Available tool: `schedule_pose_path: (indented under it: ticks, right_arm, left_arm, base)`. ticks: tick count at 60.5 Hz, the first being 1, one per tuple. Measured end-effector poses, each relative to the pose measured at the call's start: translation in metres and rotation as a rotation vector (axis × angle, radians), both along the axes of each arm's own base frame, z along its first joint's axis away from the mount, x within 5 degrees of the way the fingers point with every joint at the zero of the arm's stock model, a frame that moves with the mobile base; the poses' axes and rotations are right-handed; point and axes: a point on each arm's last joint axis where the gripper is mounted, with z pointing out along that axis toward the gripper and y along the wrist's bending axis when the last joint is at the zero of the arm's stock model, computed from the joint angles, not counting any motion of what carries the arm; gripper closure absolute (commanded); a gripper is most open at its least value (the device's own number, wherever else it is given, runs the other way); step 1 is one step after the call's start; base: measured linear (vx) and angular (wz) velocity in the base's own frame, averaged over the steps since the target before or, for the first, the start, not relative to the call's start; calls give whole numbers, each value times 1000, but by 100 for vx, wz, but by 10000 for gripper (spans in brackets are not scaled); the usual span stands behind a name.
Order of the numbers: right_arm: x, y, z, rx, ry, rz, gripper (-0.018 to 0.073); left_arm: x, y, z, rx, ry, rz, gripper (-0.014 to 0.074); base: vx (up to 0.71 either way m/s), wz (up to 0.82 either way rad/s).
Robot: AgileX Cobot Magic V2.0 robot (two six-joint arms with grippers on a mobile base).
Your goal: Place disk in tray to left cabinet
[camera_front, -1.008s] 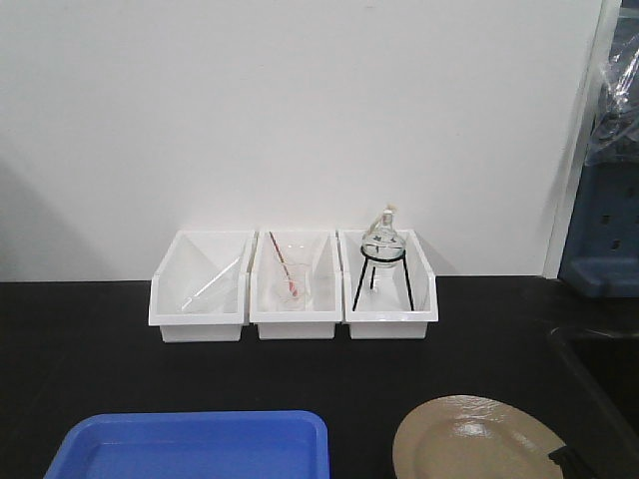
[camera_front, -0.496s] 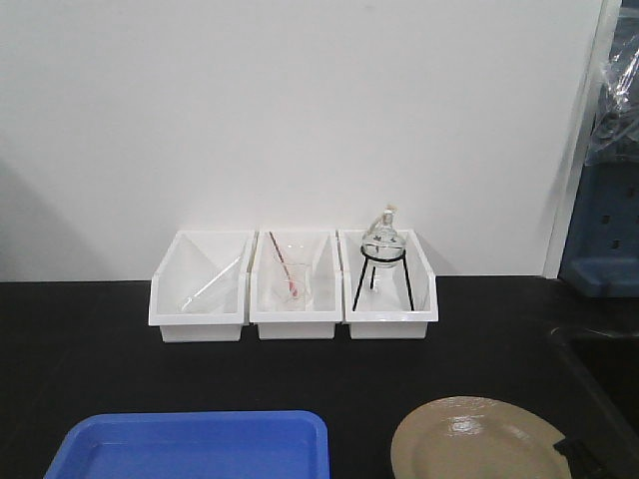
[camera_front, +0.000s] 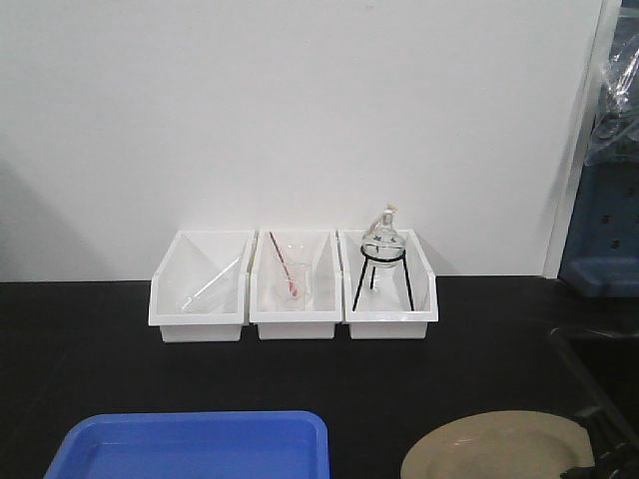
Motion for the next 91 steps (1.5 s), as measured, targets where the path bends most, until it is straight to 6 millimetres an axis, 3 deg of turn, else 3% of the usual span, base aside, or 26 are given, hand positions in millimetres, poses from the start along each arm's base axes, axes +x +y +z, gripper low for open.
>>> schedule_pose_path:
  ticks: [32, 54, 64, 81, 91]
  right_arm:
    - [-2, -1, 16, 59, -70, -59, 561]
    - [23, 13, 68, 98, -213, 27, 561]
    - [35, 54, 68, 125, -219, 113, 561]
    - [54, 172, 39, 118, -145, 389, 561]
    - [57, 227, 17, 99, -118, 487, 561]
  left_arm:
    - [0, 0, 0, 0, 0, 0, 321]
    - [0, 0, 0, 0, 0, 0, 321]
    - [0, 0, 0, 0, 0, 0, 321]
    - [0, 0, 0, 0, 0, 0, 321]
    - [0, 0, 0, 0, 0, 0, 321]
  base:
    - [0, 0]
    - [0, 0]
    - [0, 0]
    - [0, 0]
    - [0, 0]
